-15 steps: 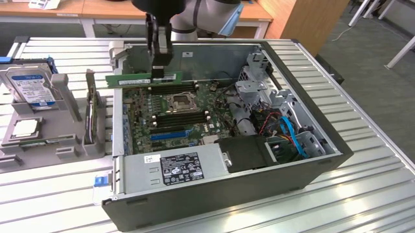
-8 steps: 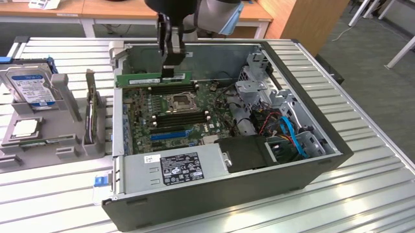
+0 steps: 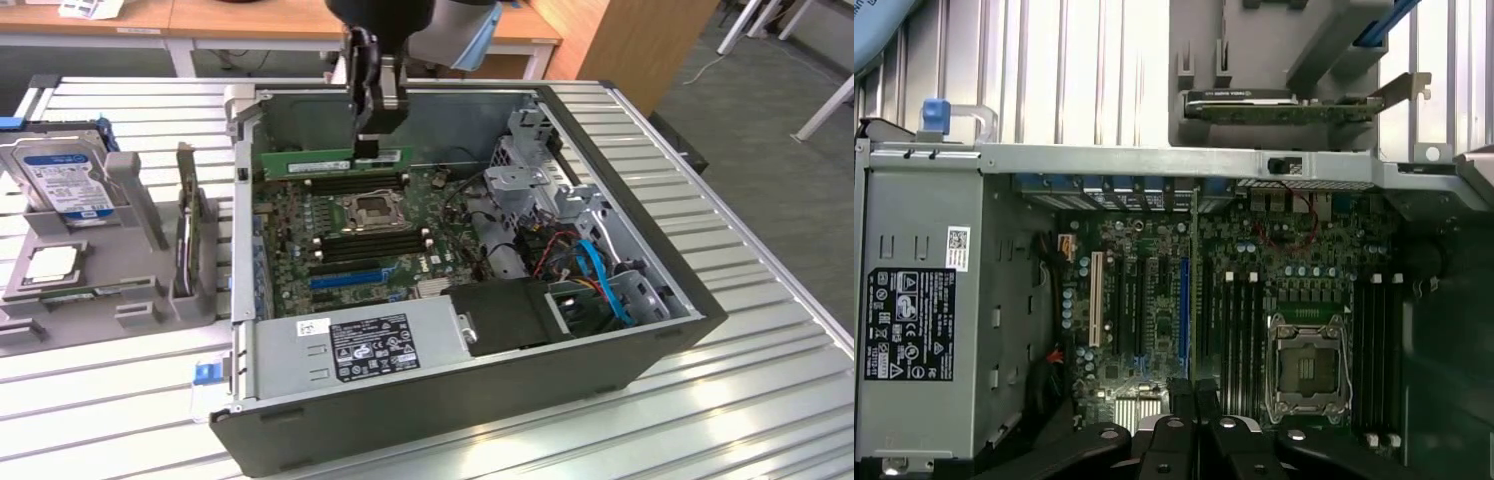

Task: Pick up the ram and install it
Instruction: 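Pick up the ram and move it above insertion slot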

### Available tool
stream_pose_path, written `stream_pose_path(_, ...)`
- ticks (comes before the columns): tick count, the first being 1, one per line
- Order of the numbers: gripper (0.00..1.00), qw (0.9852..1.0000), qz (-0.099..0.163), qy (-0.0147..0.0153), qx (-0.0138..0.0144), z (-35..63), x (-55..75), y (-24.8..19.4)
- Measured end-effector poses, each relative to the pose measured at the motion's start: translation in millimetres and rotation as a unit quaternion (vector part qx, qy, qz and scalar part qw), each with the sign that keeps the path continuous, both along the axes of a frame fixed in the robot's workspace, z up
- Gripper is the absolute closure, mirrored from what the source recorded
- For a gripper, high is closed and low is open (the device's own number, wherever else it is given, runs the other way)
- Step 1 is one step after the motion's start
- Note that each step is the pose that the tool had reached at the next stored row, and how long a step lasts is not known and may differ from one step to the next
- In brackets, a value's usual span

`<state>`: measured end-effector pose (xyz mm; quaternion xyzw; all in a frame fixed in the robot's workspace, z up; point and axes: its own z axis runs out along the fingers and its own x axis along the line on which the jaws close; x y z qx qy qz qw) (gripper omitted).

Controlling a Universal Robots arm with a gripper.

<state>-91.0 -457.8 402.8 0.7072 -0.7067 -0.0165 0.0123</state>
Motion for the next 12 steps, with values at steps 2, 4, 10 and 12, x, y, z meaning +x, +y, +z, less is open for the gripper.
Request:
stream_pose_path(2, 0.88, 1.0, 0.0, 0.0, 0.0, 0.0, 4.2, 0.0)
stream_pose_path(4, 0.88, 1.0, 0.0, 0.0, 0.0, 0.0, 8.5, 0.0)
stream_pose_path(10, 0.88, 1.0, 0.0, 0.0, 0.0, 0.0, 20.9, 0.0)
stream_pose_path(12, 0.88, 1.0, 0.0, 0.0, 0.0, 0.0, 24.6, 0.0)
